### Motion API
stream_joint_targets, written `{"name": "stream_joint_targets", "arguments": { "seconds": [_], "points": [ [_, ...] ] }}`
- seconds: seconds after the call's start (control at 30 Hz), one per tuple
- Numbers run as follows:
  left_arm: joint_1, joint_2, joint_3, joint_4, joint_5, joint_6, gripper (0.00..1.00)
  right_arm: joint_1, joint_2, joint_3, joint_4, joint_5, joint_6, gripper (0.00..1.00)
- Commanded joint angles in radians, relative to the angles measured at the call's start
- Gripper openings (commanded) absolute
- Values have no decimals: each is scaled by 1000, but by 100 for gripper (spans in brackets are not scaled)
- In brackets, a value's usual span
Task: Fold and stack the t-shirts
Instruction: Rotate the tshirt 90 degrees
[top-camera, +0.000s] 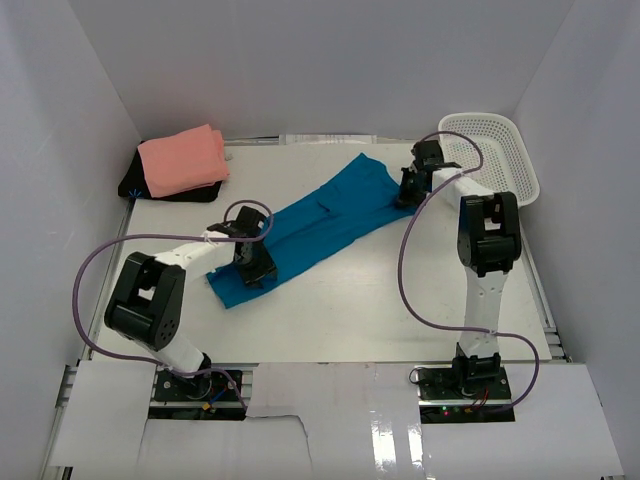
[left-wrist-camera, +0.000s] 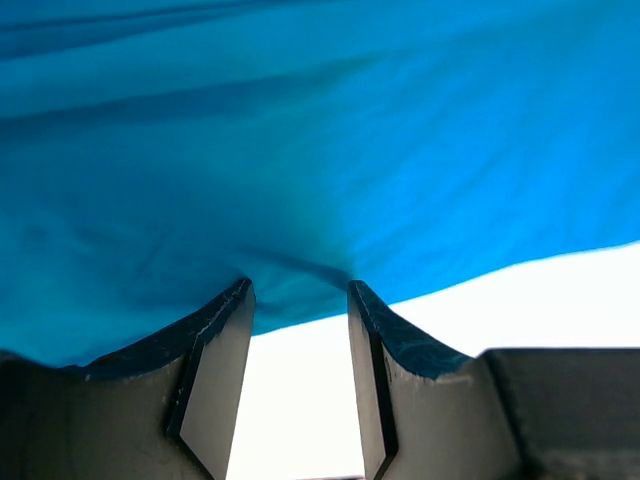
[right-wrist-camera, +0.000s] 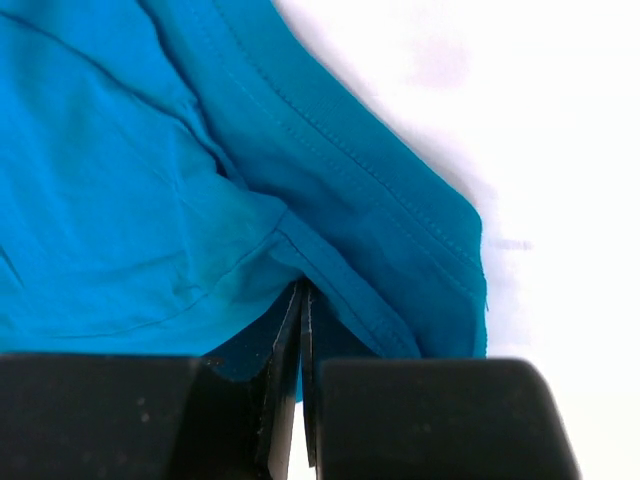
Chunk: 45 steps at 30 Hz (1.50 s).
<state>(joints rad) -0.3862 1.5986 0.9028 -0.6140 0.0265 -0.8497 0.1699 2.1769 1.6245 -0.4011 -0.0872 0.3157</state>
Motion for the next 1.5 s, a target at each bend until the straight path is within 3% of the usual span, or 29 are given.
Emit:
{"name": "stream_joint_targets", "arguments": {
  "seconds": [0.0, 0.23, 0.43, 0.6, 0.8, 0.93, 1.07, 1.17, 1.3, 1.4, 1.47],
  "points": [
    [-95, 11, -76, -50, 76, -152, 53, -3, 93, 76, -45, -23, -30, 8],
    [-285, -63, -185, -21, 131, -336, 54, -18, 214, 274, -79, -86, -35, 8],
    [-440, -14, -202, 52, 193, -448, 54, -41, 337, 477, -130, -149, -37, 8],
    [-543, 89, -60, 66, 239, -460, 54, -53, 386, 589, -143, -195, -23, 9],
    [-631, 208, 157, 82, 322, -433, 55, -53, 399, 598, -119, -256, -1, 9],
    [-678, 233, 197, 85, 346, -456, 55, -53, 411, 601, -107, -278, 11, 9],
    [-697, 236, 232, 155, 412, -465, 55, -52, 416, 594, -94, -283, 14, 9],
    [-698, 268, 350, 155, 457, -411, 55, -52, 416, 591, -88, -293, 17, 9],
    [-672, 268, 551, -2, 405, -287, 54, -52, 405, 583, -88, -290, 10, 9],
    [-564, 218, 628, -66, 354, -165, 57, -52, 386, 563, -87, -293, 2, 8],
    [-409, 192, 617, -46, 390, -74, 58, -52, 363, 542, -76, -298, 2, 8]
  ]
}}
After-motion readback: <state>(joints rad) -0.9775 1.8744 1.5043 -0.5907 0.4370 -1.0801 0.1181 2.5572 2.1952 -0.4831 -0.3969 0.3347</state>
